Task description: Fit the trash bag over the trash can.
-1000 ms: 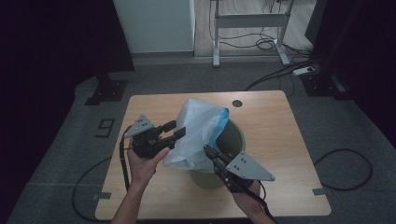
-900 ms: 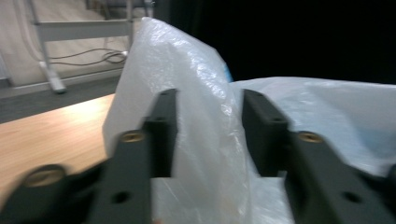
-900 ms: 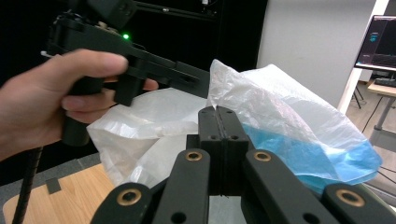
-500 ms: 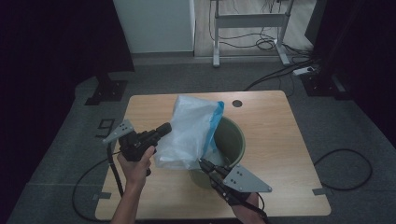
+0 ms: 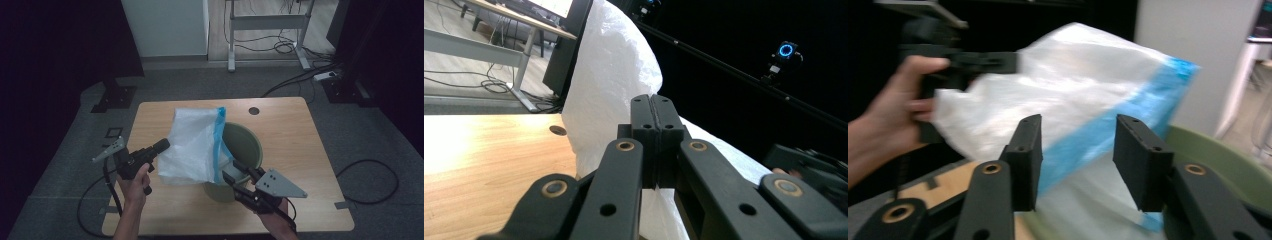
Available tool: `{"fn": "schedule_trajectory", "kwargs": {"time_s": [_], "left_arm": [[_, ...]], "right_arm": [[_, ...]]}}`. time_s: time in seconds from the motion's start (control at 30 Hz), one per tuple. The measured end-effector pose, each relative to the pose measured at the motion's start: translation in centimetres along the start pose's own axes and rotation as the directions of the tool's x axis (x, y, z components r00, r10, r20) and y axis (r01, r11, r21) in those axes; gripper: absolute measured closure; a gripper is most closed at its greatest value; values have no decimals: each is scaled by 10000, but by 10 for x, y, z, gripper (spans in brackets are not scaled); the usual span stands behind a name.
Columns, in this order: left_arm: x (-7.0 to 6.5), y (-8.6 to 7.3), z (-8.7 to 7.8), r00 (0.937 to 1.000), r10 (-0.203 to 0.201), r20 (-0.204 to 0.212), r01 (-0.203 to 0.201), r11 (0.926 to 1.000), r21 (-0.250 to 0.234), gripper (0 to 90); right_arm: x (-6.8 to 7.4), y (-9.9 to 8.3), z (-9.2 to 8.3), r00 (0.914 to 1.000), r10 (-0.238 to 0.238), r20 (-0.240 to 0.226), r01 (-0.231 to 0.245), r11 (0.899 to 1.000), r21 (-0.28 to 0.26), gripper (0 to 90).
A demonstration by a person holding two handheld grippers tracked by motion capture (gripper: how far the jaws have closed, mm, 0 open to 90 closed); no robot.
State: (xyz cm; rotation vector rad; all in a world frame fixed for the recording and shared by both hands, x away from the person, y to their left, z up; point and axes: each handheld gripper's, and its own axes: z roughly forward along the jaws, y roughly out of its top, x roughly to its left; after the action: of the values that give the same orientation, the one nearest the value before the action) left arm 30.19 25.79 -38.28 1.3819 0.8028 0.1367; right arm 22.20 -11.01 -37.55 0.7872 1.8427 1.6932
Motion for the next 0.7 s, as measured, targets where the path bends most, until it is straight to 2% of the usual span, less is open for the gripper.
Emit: {"fn": "schedule_trajectory", "kwargs": {"time_s": [0.07, 0.1, 0.23, 0.3, 0.43, 0.53, 0.6, 0.67, 0.7], "left_arm": [[1, -1, -1, 10000, -1, -32, 1, 10000, 5, 896], [3, -3, -3, 9999, -30, -97, 30, 10000, 33, 896], [6, -6, -5, 9993, -72, -368, 76, 9999, 111, 895], [10, -10, -6, 9982, -202, -561, 213, 9996, 185, 895], [12, -14, -5, 9966, -190, -796, 225, 9988, 429, 893], [13, -17, -4, 9960, -240, -863, 282, 9985, 475, 892], [13, -19, -2, 9959, -264, -869, 312, 9980, 548, 891], [13, -20, 0, 9956, -257, -897, 313, 9976, 619, 890], [13, -20, 3, 9956, -262, -904, 320, 9975, 637, 890]], "right_arm": [[-4, 1, 2, 9999, 58, 109, -59, 10000, 70, 517], [-10, 3, 6, 9996, 188, 208, -193, 9996, 210, 494], [-14, 4, 10, 9993, 284, 232, -291, 9992, 280, 454], [-7, 1, 9, 9998, 199, 97, -202, 9993, 309, 419], [5, -5, 9, 9996, 161, -216, -149, 9985, 521, 374], [12, -8, 10, 9990, 102, -432, -76, 9982, 596, 358], [23, -11, 13, 9970, -183, -748, 236, 9973, 701, 354], [26, -12, 15, 9964, -313, -787, 372, 9965, 744, 354], [29, -14, 22, 9950, -616, -781, 684, 9938, 874, 395]]}}
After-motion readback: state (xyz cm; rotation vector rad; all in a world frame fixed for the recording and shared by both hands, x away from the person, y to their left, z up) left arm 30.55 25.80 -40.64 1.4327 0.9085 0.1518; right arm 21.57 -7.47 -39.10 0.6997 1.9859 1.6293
